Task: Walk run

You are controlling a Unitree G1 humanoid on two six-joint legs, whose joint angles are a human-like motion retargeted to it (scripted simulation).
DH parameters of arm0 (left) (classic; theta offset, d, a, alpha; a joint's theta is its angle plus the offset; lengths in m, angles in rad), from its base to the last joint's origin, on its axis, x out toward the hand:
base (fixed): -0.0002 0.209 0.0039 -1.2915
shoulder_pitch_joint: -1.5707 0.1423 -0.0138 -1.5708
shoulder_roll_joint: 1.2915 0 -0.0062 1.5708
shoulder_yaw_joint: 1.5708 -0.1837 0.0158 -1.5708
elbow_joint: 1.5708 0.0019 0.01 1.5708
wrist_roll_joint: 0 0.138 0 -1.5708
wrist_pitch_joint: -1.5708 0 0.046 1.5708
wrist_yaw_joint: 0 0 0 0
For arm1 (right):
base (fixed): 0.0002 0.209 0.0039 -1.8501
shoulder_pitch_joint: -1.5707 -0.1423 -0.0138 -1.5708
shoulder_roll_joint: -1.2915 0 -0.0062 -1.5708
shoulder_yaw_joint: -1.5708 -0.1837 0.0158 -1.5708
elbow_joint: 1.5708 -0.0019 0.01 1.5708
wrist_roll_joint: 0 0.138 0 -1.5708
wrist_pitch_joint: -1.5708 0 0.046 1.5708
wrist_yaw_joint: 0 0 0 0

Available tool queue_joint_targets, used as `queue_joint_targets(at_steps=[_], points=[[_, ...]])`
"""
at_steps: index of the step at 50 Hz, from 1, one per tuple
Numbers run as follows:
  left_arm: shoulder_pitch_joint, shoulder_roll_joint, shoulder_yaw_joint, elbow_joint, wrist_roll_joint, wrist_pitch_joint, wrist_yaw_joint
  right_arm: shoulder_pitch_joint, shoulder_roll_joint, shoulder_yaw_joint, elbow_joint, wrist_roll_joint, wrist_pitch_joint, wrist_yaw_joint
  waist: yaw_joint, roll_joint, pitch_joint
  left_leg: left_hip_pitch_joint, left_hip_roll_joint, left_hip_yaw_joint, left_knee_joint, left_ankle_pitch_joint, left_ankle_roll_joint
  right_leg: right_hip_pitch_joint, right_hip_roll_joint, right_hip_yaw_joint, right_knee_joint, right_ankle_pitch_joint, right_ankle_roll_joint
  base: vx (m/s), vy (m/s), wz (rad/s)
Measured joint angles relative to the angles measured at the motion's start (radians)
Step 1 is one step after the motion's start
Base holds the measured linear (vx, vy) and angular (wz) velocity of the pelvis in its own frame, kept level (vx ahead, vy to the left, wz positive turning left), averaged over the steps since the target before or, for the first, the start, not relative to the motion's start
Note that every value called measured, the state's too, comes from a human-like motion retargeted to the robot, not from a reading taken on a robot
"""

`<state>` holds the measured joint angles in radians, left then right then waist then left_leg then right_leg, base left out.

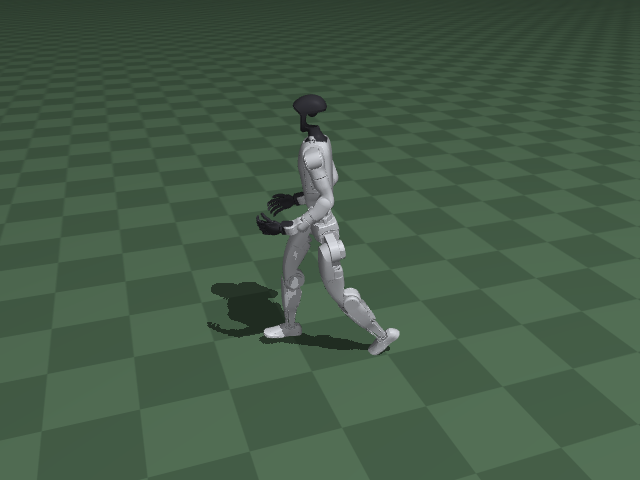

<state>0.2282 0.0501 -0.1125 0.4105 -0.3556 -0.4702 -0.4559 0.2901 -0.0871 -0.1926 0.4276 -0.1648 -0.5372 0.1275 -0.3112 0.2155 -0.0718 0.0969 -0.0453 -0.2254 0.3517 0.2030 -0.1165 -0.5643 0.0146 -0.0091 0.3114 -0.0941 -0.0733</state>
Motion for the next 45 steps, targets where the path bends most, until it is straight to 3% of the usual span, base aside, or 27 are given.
queue_joint_targets(at_steps=[2, 3, 4, 8, 12, 17, 19, 22, 25, 26, 27, 29, 30, 32, 33, 35, 38, 40, 42, 43, 45], points=[[0.018, -0.015, -0.004, 0.015, 0.017, 0.003, -0.004, -0.013, 0.015, -0.003, 0.02, 0.05, 0.003, -0.008, 0.001, -0.006, -0.002, -0.086, -0.003, 0.031, 0.224, 0.166, -0.118, 0.057, -0.043, -0.112, 0.029, -0.071, -0.041, 1.15, -0.42, 0.66], [0.024, -0.025, 0.0, 0.016, 0.027, 0.001, -0.004, -0.029, 0.022, 0.002, 0.025, 0.076, 0.004, -0.01, 0.012, -0.036, -0.009, -0.136, -0.013, 0.091, 0.316, 0.25, -0.138, 0.105, -0.085, -0.162, 0.013, -0.091, -0.052, 1.11, -0.4, 0.22], [0.032, -0.034, 0.006, 0.016, 0.039, -0.004, -0.002, -0.051, 0.029, 0.008, 0.03, 0.099, 0.002, -0.013, 0.028, -0.062, -0.015, -0.19, -0.03, 0.128, 0.384, 0.257, -0.128, 0.139, -0.085, -0.147, -0.006, -0.109, -0.061, 1.34, -0.45, -0.08], [0.084, -0.071, 0.033, -0.001, 0.053, -0.018, 0.009, -0.15, 0.031, 0.038, 0.019, 0.098, -0.021, -0.039, 0.082, -0.114, -0.013, -0.421, -0.044, 0.23, 0.502, 0.069, -0.046, 0.277, -0.063, -0.106, -0.14, -0.122, -0.048, 1.03, -0.33, -0.07], [0.108, -0.06, 0.048, -0.041, 0.03, -0.008, 0.005, -0.241, -0.023, 0.096, -0.045, 0.01, -0.03, -0.063, 0.228, -0.186, 0.016, -0.66, 0.039, 0.442, 0.454, -0.123, 0.008, 0.42, -0.043, -0.147, -0.272, -0.113, -0.063, 0.97, -0.32, -0.81], [0.091, -0.018, 0.096, -0.09, 0.097, 0.028, -0.038, -0.335, -0.124, 0.131, -0.088, -0.038, -0.029, -0.017, 0.339, -0.203, 0.061, -0.917, 0.143, 0.57, 0.315, -0.3, 0.194, 0.561, 0.051, -0.179, -0.307, -0.175, -0.106, 1.34, -0.35, -0.1], [0.069, -0.012, 0.104, -0.098, 0.121, 0.021, -0.025, -0.367, -0.16, 0.108, -0.029, -0.059, -0.041, 0.002, 0.389, -0.212, 0.073, -0.994, 0.168, 0.632, 0.239, -0.356, 0.242, 0.606, 0.071, -0.187, -0.307, -0.164, -0.1, 1.23, -0.18, -0.39], [0.047, -0.008, 0.121, -0.105, 0.152, 0.006, 0.02, -0.367, -0.177, 0.089, 0.145, -0.106, -0.047, 0.008, 0.429, -0.264, 0.086, -1.03, 0.15, 0.633, 0.146, -0.405, 0.23, 0.669, 0.057, -0.216, -0.282, -0.012, -0.022, 1.45, -0.1, -0.5], [0.031, -0.007, 0.121, -0.11, 0.16, 0.002, 0.045, -0.306, -0.158, 0.052, 0.366, -0.15, -0.019, -0.005, 0.442, -0.347, 0.07, -0.99, 0.117, 0.659, 0.18, -0.385, 0.289, 0.667, -0.003, -0.228, -0.194, 0.336, 0.101, 1.92, -0.03, 0.04], [0.018, -0.002, 0.11, -0.11, 0.149, 0.002, 0.043, -0.27, -0.142, 0.025, 0.429, -0.151, -0.026, -0.003, 0.426, -0.335, 0.063, -0.974, 0.128, 0.645, 0.224, -0.436, 0.289, 0.654, 0.015, -0.219, -0.137, 0.459, 0.139, 1.62, -0.07, 1.05], [0.003, 0.002, 0.098, -0.112, 0.137, 0.002, 0.042, -0.228, -0.127, 0.005, 0.485, -0.142, -0.032, -0.005, 0.402, -0.33, 0.067, -0.961, 0.111, 0.6, 0.268, -0.481, 0.284, 0.623, 0.03, -0.201, -0.03, 0.556, 0.167, 1.1, -0.18, 1.9], [-0.045, 0.015, 0.071, -0.118, 0.103, 0.004, 0.041, -0.135, -0.093, -0.003, 0.566, -0.082, -0.039, -0.017, 0.307, -0.336, 0.12, -0.916, -0.019, 0.434, 0.354, -0.568, 0.264, 0.489, 0.068, -0.161, 0.371, 0.618, 0.178, 1.68, -0.38, 2.91], [-0.079, 0.027, 0.064, -0.118, 0.085, 0.008, 0.039, -0.096, -0.072, -0.006, 0.605, -0.043, -0.037, -0.015, 0.244, -0.33, 0.145, -0.86, -0.071, 0.389, 0.394, -0.635, 0.261, 0.416, 0.105, -0.173, 0.562, 0.618, 0.183, 2.12, -0.59, 2.99], [-0.16, 0.058, 0.059, -0.124, 0.063, 0.011, 0.043, -0.012, -0.023, -0.063, 0.641, -0.018, -0.023, 0.059, 0.184, -0.212, 0.146, -0.783, 0.019, 0.244, 0.387, -0.702, 0.208, 0.256, 0.267, -0.214, 0.611, 0.522, 0.181, 1.75, -0.66, 1.72], [-0.198, 0.062, 0.053, -0.127, 0.054, 0.014, 0.047, 0.042, -0.011, -0.091, 0.647, -0.015, -0.023, 0.087, 0.179, -0.192, 0.15, -0.752, 0.045, 0.232, 0.405, -0.738, 0.185, 0.176, 0.26, -0.223, 0.69, 0.415, 0.161, 1.52, -0.6, 0.64], [-0.257, 0.06, 0.037, -0.13, 0.041, 0.015, 0.057, 0.167, 0.002, -0.136, 0.639, -0.02, -0.044, 0.12, 0.174, -0.184, 0.156, -0.637, 0.068, 0.254, 0.368, -0.772, 0.161, 0.033, 0.147, -0.271, 0.803, 0.191, 0.045, 1.57, -0.53, 0.58], [-0.269, 0.042, 0.019, -0.124, 0.003, 0.012, 0.078, 0.32, -0.003, -0.207, 0.591, -0.098, -0.043, 0.149, 0.048, -0.167, 0.154, -0.388, 0.0, 0.211, 0.16, -0.69, 0.167, -0.14, -0.088, -0.307, 0.773, 0.028, -0.017, 2.09, -0.77, 1.57], [-0.222, 0.018, 0.032, -0.118, -0.042, 0.01, 0.069, 0.365, -0.004, -0.266, 0.564, -0.13, -0.021, 0.174, -0.029, -0.124, 0.135, -0.237, 0.002, 0.176, -0.004, -0.494, 0.114, -0.23, -0.168, -0.311, 0.633, -0.01, 0.012, 2.16, -0.87, 0.98], [-0.158, -0.007, 0.05, -0.105, -0.097, 0.012, 0.044, 0.363, 0.0, -0.304, 0.526, -0.071, 0.009, 0.189, -0.081, -0.062, 0.109, -0.127, 0.048, 0.187, -0.134, -0.145, 0.042, -0.277, -0.243, -0.351, 0.434, -0.013, 0.04, 2.01, -0.78, 0.4], [-0.129, -0.017, 0.057, -0.097, -0.12, 0.015, 0.031, 0.348, 0.007, -0.318, 0.495, -0.01, 0.019, 0.192, -0.101, -0.03, 0.103, -0.083, 0.068, 0.173, -0.172, 0.059, 0.005, -0.295, -0.232, -0.319, 0.319, -0.001, 0.062, 2.1, -0.85, -0.02], [-0.071, -0.03, 0.079, -0.09, -0.15, 0.022, 0.012, 0.298, 0.03, -0.331, 0.407, 0.137, 0.019, 0.193, -0.113, 0.026, 0.109, -0.037, 0.105, 0.147, -0.125, 0.321, -0.103, -0.285, -0.172, -0.241, 0.128, -0.01, 0.109, 2.38, -1.05, -0.65]])
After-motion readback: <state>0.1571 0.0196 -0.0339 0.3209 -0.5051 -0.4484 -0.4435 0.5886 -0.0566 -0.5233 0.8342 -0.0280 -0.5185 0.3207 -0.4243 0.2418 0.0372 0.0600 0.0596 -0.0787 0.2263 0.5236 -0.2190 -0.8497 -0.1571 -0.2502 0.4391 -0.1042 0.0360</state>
